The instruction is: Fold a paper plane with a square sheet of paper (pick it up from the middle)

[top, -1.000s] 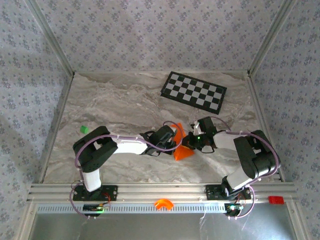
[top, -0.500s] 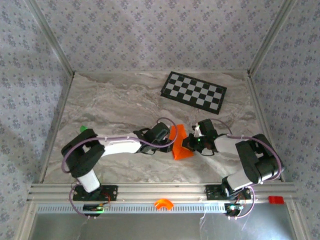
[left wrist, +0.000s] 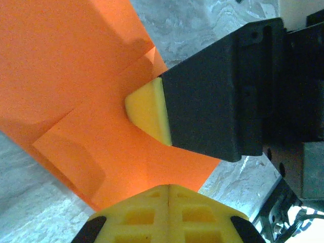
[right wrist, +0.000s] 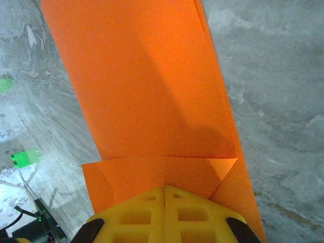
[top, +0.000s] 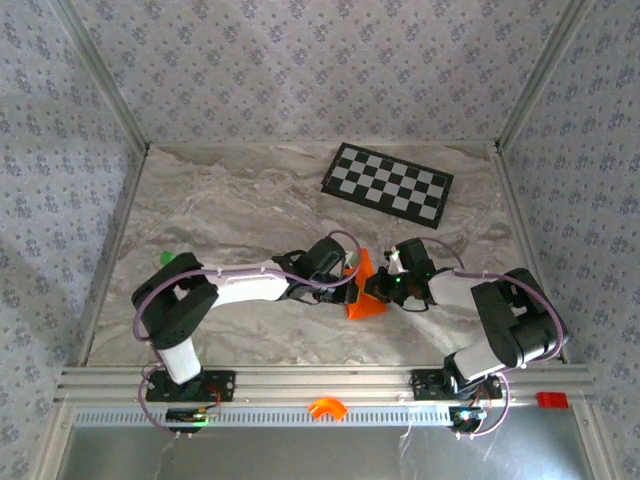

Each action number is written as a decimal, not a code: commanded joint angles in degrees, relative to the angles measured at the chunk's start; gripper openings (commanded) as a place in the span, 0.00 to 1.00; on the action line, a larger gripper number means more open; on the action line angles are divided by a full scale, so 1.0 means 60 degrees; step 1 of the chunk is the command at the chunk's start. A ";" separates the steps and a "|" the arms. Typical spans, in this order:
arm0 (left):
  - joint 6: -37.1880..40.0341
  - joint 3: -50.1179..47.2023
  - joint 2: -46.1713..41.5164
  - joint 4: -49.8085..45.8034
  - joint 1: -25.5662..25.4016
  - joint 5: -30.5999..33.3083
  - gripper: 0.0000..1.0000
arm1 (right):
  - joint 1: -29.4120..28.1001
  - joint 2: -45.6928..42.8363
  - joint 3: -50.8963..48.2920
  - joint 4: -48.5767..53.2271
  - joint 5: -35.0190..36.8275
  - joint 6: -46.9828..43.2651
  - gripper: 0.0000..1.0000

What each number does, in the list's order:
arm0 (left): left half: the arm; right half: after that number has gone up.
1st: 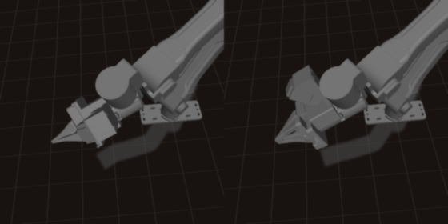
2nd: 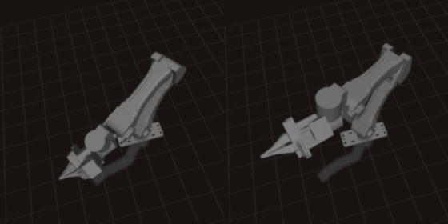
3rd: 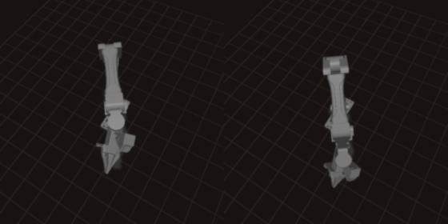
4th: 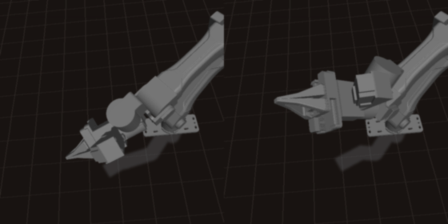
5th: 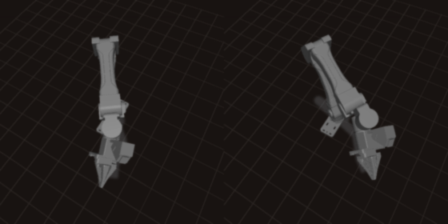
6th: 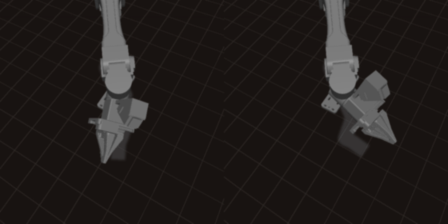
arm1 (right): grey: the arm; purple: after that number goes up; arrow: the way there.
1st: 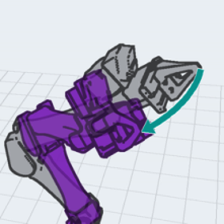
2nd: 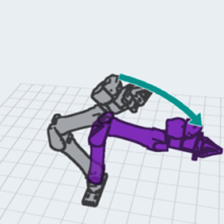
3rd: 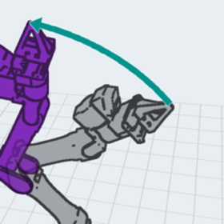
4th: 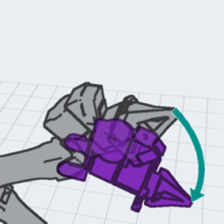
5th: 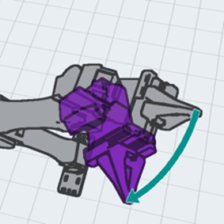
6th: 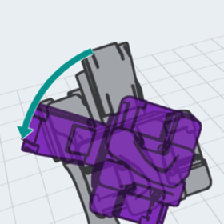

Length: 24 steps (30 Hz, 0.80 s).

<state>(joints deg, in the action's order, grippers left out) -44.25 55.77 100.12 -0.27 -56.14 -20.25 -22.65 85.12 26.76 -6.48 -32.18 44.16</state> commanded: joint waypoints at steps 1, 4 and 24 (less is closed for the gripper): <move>-0.0393 0.0188 0.0282 0.0600 0.0203 -0.1109 0.02 | -0.0062 0.0299 -0.0389 0.1224 0.0985 -0.0036 0.00; -0.0415 0.0355 0.0570 0.0691 0.0264 -0.1644 0.02 | -0.0026 0.0382 -0.0392 0.1228 0.0941 -0.0116 0.00; -0.0672 0.0205 0.1698 0.1257 0.0289 -0.2498 0.02 | 0.0088 0.0346 -0.0421 0.1292 0.0838 -0.0213 0.00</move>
<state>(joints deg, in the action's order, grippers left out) -47.18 57.69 109.23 4.62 -54.63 -33.17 -22.48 85.17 26.76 -6.46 -32.32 44.12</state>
